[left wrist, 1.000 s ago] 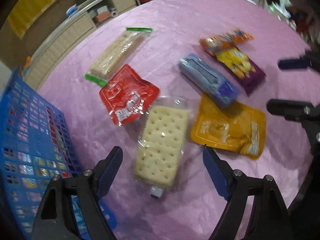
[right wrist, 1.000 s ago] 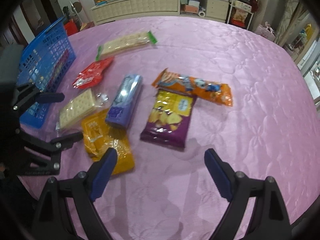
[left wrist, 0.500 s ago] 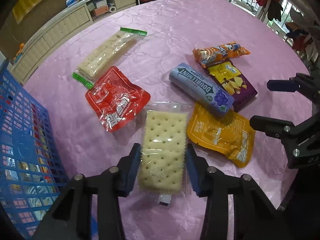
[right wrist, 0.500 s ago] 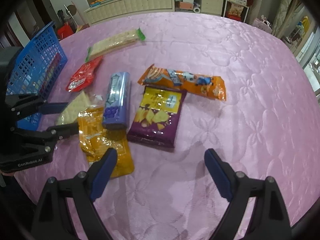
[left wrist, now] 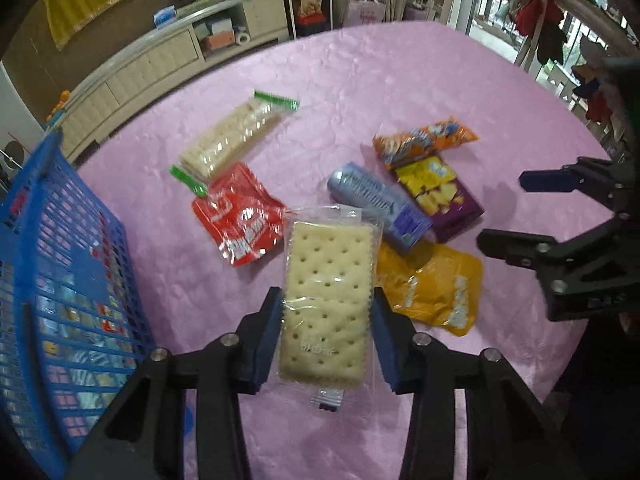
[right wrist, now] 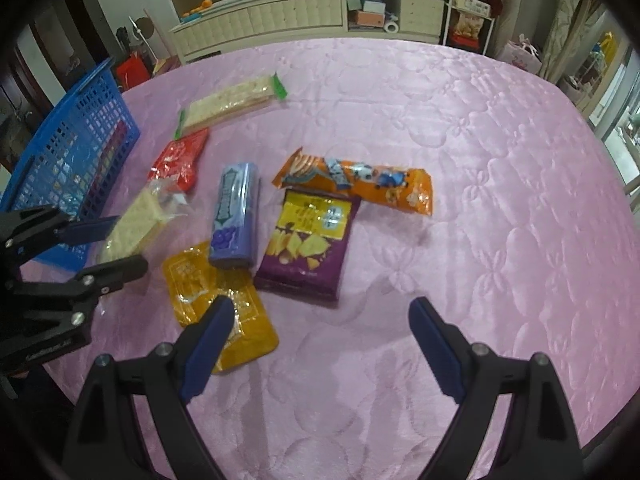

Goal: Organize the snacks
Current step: 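Lower the left tool and grasp the square cracker pack, then grasp the orange wafer bag with the right tool while the left tool holds the crackers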

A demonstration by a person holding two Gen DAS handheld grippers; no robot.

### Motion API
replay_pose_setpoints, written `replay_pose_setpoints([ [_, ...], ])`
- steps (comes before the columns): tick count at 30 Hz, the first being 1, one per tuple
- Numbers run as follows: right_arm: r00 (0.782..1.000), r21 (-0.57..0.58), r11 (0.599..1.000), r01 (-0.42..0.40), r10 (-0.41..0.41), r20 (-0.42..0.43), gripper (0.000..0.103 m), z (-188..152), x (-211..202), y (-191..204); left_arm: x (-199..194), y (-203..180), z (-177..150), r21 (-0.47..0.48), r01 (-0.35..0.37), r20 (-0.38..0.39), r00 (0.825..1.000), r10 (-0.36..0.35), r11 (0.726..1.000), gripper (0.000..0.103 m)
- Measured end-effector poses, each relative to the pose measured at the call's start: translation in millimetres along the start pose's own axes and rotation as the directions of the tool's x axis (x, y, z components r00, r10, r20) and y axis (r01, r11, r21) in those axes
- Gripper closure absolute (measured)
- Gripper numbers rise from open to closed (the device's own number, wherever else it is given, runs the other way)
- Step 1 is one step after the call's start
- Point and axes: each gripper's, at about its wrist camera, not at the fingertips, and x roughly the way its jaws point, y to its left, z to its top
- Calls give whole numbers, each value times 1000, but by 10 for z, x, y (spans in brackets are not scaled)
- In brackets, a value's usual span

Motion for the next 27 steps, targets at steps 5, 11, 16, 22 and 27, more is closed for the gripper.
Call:
replay_pose_setpoints([
  [5, 999, 11, 999, -33, 33, 15, 12, 72, -55, -24, -155, -47, 91, -14, -1, 42, 999, 2, 1000, 62],
  [11, 999, -75, 997, -22, 25, 39, 12, 313, -133, -31, -232, 16, 180, -46, 16, 73, 997, -12, 999, 62],
  [16, 998, -155, 988, -14, 23, 53, 12, 563, -103, -54, -170, 96, 243, -107, 20, 86, 996, -11, 994, 62],
  [22, 999, -299, 954, -37, 39, 0, 31, 745, 157, -15, -5, 146, 325, -153, 28, 61, 998, -19, 988, 62],
  [27, 998, -377, 924, -61, 46, -49, 38, 793, 406, -12, 128, 140, 381, -159, 26, 40, 999, -20, 987, 62],
])
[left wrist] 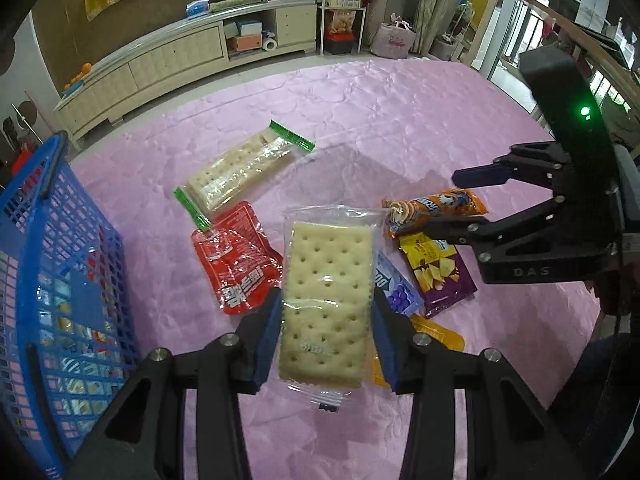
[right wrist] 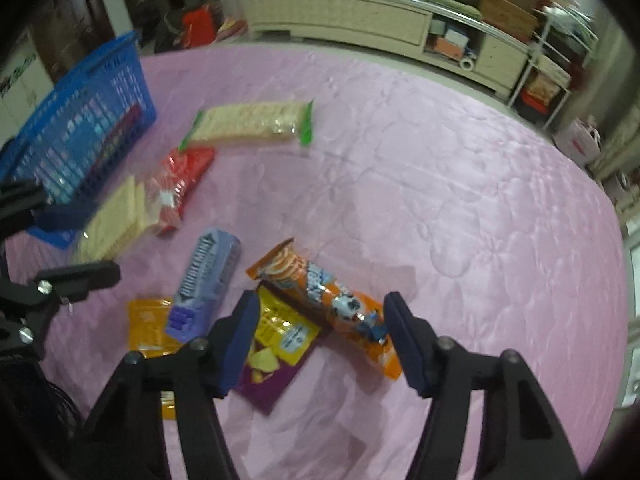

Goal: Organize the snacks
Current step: 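Grasp the orange wafer bag with the right tool while the left tool holds the crackers, then carry the cracker pack and orange wafer bag over the basket with both tools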

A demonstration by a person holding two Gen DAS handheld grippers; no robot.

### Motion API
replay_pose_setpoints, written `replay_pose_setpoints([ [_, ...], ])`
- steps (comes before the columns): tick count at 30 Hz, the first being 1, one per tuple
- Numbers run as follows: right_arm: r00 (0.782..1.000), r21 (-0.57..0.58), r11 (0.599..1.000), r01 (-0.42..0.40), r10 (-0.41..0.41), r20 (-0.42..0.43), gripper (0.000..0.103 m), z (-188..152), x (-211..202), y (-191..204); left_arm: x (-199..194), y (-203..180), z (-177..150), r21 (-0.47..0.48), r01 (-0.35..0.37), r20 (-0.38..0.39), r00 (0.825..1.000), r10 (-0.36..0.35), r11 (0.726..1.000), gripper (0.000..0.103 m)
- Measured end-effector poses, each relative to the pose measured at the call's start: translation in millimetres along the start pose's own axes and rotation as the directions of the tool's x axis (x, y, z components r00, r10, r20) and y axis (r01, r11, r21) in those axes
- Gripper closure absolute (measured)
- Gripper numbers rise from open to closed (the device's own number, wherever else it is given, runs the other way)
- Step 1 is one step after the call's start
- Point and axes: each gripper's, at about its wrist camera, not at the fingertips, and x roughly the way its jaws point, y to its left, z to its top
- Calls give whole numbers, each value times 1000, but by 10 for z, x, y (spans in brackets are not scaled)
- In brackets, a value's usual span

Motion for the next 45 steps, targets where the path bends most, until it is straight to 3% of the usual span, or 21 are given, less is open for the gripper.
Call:
replay_pose_setpoints([
  [5, 999, -50, 999, -11, 9, -47, 46, 24, 201, -28, 108, 2, 36, 2, -10, -13, 1000, 10, 1000, 62],
  [7, 998, -50, 998, -32, 30, -48, 59, 42, 226, -48, 128, 13, 59, -4, -8, -12, 1000, 8, 1000, 62],
  [9, 999, -56, 998, -21, 19, -44, 80, 73, 227, -46, 126, 19, 83, -8, -8, -6, 1000, 8, 1000, 62],
  [11, 999, -59, 998, -23, 21, -36, 86, 81, 198, -35, 115, 16, 91, -10, -7, -3, 1000, 7, 1000, 62],
  [18, 999, -16, 1000, -18, 19, 37, 86, 114, -127, 90, -101, 39, 53, -10, -21, 36, 999, 21, 1000, 62],
  [35, 977, -61, 998, -19, 32, 209, 86, 271, -1221, 950, -1236, 365, -230, -58, -70, 194, 978, 80, 996, 62],
  [45, 965, -100, 994, -44, 69, 253, 86, 502, -1427, 1605, -1703, 830, -531, -120, -114, 248, 959, 140, 986, 62],
])
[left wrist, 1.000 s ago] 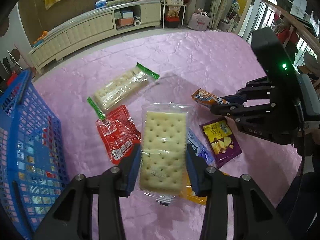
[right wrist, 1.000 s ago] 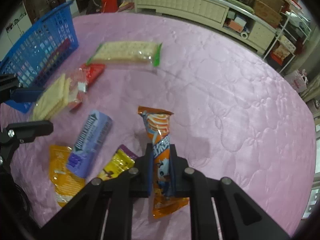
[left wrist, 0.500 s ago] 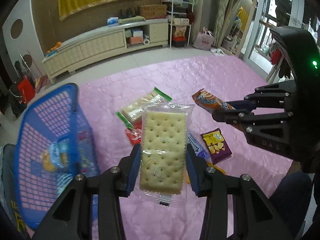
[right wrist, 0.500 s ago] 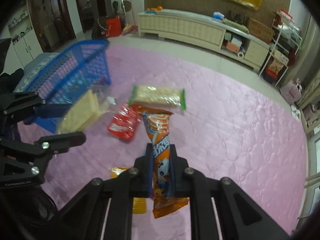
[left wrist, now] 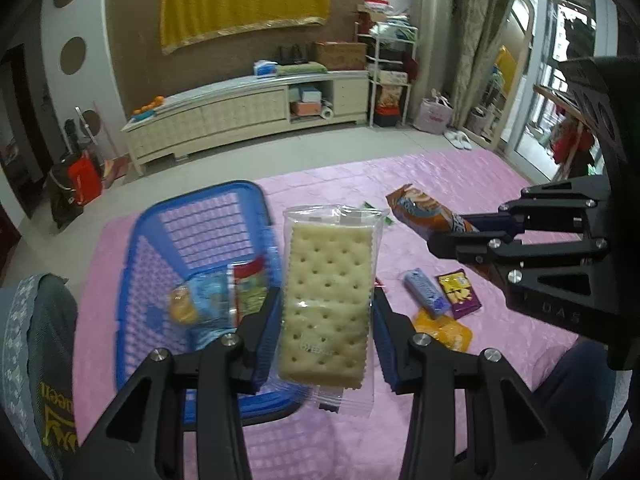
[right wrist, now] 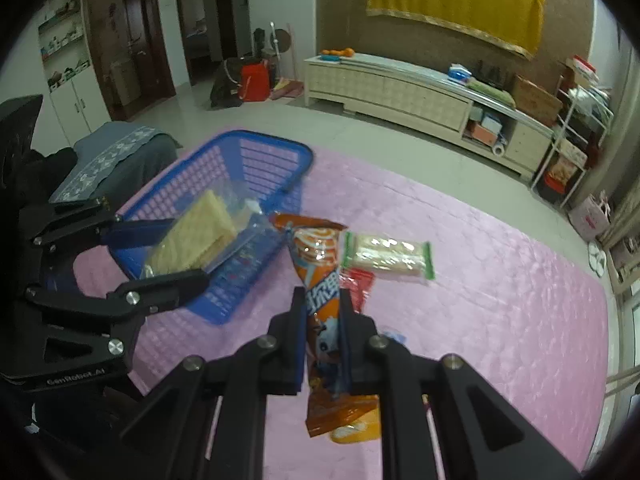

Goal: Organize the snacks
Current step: 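Carry the cracker pack and orange wafer bag over the basket with both tools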

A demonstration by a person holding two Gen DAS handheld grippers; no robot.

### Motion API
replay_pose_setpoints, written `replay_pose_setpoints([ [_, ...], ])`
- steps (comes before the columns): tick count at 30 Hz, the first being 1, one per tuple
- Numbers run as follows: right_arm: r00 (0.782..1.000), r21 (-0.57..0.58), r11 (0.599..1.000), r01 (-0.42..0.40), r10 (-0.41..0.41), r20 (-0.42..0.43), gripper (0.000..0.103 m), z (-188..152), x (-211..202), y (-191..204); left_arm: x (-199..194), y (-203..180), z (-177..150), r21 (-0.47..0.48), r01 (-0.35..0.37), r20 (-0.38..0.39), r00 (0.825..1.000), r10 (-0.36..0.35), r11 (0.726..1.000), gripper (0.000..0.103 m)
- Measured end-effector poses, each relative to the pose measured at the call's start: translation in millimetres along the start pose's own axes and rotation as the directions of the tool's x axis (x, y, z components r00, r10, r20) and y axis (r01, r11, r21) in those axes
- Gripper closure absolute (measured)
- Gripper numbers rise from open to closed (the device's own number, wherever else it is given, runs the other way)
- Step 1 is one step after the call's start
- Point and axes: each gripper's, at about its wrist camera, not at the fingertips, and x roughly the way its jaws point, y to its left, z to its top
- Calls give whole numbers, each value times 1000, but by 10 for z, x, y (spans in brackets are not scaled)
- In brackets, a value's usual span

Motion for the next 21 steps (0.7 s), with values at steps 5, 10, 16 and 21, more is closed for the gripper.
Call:
replay_pose_setpoints([
  [5, 1000, -35, 999, -14, 14, 0, 86, 162, 68, 314, -169, 310, -57, -14, -37, 13, 999, 37, 999, 62],
  [10, 999, -49, 998, -35, 35, 4, 86, 346, 141, 587, -332, 610, -123, -39, -57, 21, 998, 58, 998, 62],
  [16, 999, -75, 997, -36, 35, -14, 86, 502, 322, 881, -407, 961, -212, -66, -68, 22, 997, 70, 995, 62],
  [21, 998, -58, 998, -14, 11, -59, 86, 552, 527, 1018, -390, 1041, -288, -78, -69, 23, 997, 71, 995, 62],
])
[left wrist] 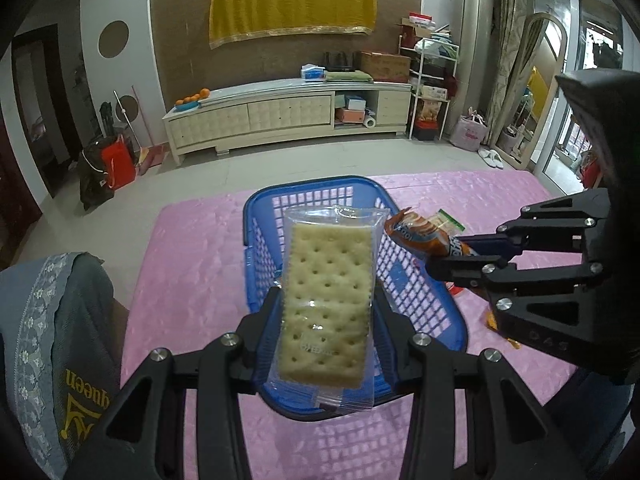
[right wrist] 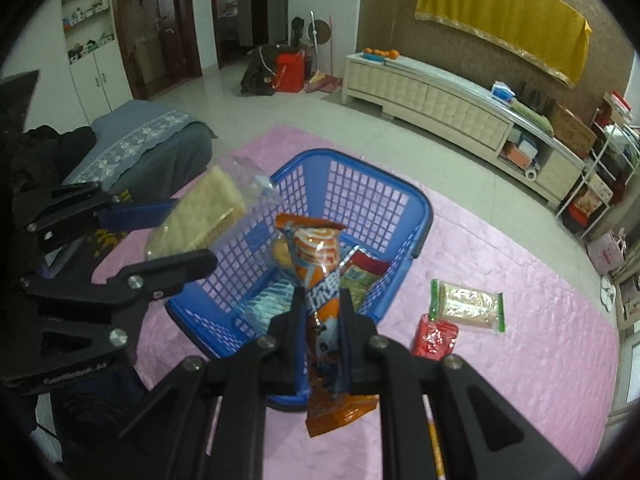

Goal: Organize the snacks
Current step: 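Carry the cracker pack and orange wafer bag over the basket with both tools, then open the right tool to drop the wafer bag while the left tool lowers and releases the crackers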

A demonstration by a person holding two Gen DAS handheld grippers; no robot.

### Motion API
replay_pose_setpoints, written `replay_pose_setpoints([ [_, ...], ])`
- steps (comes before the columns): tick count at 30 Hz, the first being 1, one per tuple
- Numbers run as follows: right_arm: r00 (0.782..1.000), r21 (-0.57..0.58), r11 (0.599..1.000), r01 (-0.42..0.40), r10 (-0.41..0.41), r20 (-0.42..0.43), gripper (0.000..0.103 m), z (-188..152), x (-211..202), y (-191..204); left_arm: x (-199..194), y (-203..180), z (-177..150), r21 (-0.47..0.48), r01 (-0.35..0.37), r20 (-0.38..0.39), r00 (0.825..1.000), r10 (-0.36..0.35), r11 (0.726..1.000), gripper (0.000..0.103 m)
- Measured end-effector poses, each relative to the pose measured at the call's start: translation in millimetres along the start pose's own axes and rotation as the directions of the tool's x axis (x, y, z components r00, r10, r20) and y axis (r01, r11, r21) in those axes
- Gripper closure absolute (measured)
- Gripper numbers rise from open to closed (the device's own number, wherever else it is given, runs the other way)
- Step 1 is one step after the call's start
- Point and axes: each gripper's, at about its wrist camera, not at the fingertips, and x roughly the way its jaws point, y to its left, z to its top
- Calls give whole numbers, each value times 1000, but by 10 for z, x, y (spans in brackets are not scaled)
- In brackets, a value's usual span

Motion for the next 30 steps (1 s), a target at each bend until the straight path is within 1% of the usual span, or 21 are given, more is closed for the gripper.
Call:
replay_pose_setpoints([
  [3, 999, 27, 1000, 15, -15, -30, 86, 0, 124, 58, 50, 56, -33, -17, 10, -7, 1000, -10, 1000, 62],
  [10, 994, 28, 998, 56, -53, -95, 86, -14, 345, 187, 142, 222, -127, -50, 18, -34, 999, -19, 999, 62],
  [16, 990, 30, 994, 101, -97, -105, 86, -1, 418, 198, 121, 285, -179, -57, 12, -37, 999, -14, 998, 62],
  [17, 990, 35, 994, 100, -96, -104, 85, 2, 423, 194, 110, 305, -195, -57, 11, -37, 999, -13, 998, 62],
  [19, 992, 45, 996, 79, -74, -105, 82, 4, 430, 175, 95, 297, -207, -57, 12, -36, 999, -14, 998, 62],
  [20, 991, 43, 995, 86, -81, -109, 73, 5, 437, 181, 84, 280, -212, -53, 11, -37, 999, -13, 999, 62],
  [21, 989, 39, 994, 106, -102, -110, 52, -1, 435, 183, 81, 286, -217, -50, 10, -38, 999, -12, 999, 62],
  [22, 989, 36, 993, 109, -105, -103, 39, -10, 423, 184, 80, 275, -221, -48, 9, -40, 999, -11, 999, 62],
  [23, 990, 38, 993, 109, -105, -91, 23, -22, 405, 173, 95, 282, -202, -47, 8, -42, 999, -10, 999, 62],
  [24, 990, 43, 992, 116, -112, -82, 20, -33, 382, 164, 92, 270, -205, -46, 7, -43, 999, -9, 999, 62],
  [28, 991, 61, 992, 112, -107, -82, 19, -54, 338, 104, 91, 245, -193, -49, 8, -48, 999, -11, 999, 62],
  [30, 990, 61, 991, 122, -117, -79, 17, -69, 306, 71, 86, 236, -180, -48, 8, -48, 999, -10, 999, 62],
])
